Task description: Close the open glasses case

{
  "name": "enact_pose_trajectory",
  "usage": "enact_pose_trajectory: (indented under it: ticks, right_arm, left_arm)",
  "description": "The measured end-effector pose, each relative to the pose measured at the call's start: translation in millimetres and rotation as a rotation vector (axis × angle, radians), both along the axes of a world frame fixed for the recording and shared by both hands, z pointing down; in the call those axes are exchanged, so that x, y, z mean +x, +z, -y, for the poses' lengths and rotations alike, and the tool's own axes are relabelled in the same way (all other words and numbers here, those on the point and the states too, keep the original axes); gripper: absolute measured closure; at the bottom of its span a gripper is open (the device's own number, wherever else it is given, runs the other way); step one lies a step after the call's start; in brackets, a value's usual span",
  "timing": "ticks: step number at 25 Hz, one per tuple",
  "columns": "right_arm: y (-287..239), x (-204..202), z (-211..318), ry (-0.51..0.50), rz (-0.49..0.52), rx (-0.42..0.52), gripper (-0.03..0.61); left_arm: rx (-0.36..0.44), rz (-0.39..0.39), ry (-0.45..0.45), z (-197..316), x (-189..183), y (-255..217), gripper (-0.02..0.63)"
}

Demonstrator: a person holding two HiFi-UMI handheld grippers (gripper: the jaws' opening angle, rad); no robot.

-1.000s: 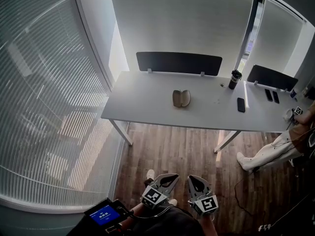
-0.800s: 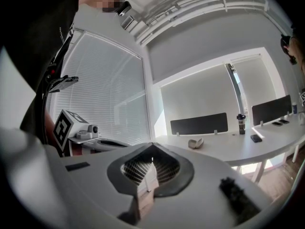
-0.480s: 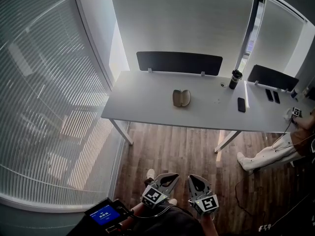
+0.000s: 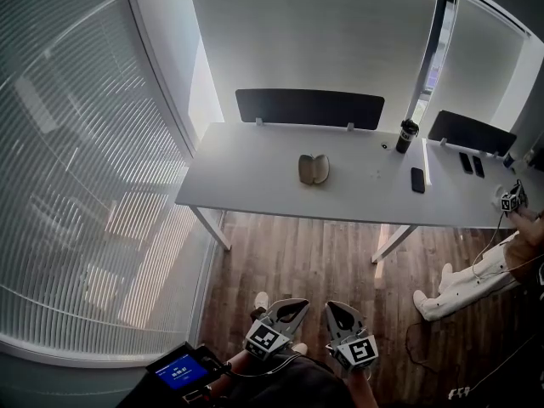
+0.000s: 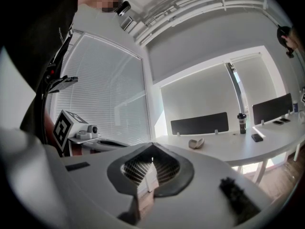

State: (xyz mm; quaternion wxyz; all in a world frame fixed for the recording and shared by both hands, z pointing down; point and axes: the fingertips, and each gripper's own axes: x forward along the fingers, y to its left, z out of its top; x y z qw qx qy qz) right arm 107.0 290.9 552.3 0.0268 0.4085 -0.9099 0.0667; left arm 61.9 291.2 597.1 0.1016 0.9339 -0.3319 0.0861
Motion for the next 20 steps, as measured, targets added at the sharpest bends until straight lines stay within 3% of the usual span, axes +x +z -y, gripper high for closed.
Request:
enact_pose_trajectory:
  ticks: [20]
  right_arm:
    - [5.2,-7.1,-0.5,-0.029,-0.016,-0.009,0.581]
  left_arm:
    - [0.01,-0.016,-0.012,1.6,-1.9,2.8,0.607]
